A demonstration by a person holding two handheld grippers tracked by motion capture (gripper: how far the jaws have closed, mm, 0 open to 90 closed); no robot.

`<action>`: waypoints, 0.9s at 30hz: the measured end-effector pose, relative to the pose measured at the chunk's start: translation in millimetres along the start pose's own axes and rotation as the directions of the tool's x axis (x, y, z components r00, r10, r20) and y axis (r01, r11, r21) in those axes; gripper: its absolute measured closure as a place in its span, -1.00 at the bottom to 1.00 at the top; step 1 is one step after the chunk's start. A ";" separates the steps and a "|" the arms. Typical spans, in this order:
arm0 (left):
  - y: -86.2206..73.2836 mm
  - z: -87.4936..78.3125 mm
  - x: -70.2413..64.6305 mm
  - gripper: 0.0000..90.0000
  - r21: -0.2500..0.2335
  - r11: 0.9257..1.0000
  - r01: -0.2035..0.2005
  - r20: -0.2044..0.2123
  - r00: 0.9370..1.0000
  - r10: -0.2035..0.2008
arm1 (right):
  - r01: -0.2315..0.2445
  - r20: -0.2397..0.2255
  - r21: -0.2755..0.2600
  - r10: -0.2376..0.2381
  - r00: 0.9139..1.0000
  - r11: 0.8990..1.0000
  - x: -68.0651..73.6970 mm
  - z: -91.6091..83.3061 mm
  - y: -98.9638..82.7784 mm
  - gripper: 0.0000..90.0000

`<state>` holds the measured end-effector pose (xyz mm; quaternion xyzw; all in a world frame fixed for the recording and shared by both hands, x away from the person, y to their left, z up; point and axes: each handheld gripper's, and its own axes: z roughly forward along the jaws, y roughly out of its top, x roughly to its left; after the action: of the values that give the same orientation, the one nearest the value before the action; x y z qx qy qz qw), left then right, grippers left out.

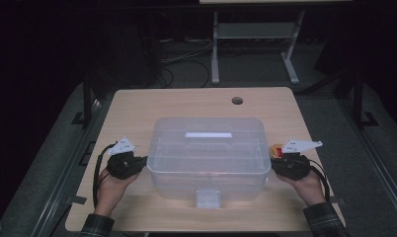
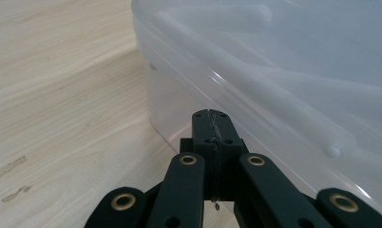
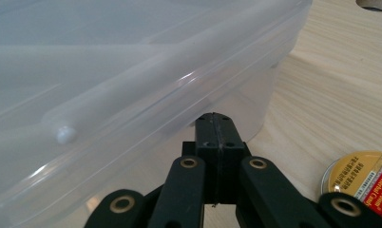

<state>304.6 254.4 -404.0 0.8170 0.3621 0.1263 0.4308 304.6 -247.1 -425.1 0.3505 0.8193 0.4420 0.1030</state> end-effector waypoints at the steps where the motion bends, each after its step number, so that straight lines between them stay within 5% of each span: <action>1: 0.3 -0.2 -0.5 1.00 0.004 1.000 -0.003 -0.005 1.000 0.003 | 0.005 0.003 0.001 -0.005 1.000 1.000 0.3 0.0 0.1 1.00; 6: -1.0 -0.7 1.5 1.00 -0.002 1.000 0.001 0.005 1.000 -0.001 | 0.005 -0.004 0.009 -0.005 1.000 1.000 -1.3 -0.3 1.1 0.96; 9: -2.3 -0.7 4.8 0.74 0.009 1.000 0.011 -0.008 1.000 -0.011 | -0.003 0.003 0.018 0.003 1.000 1.000 -4.3 -0.1 1.2 0.82; 27: -12.8 -9.7 14.0 0.38 0.052 0.998 0.018 -0.064 0.998 -0.015 | -0.047 0.040 0.031 0.046 0.998 0.998 -18.8 -9.4 -0.3 0.41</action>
<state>303.2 274.8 -409.9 0.8206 0.3853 0.1390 0.3986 313.7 -265.8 -422.4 0.3797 0.8157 0.4241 0.1034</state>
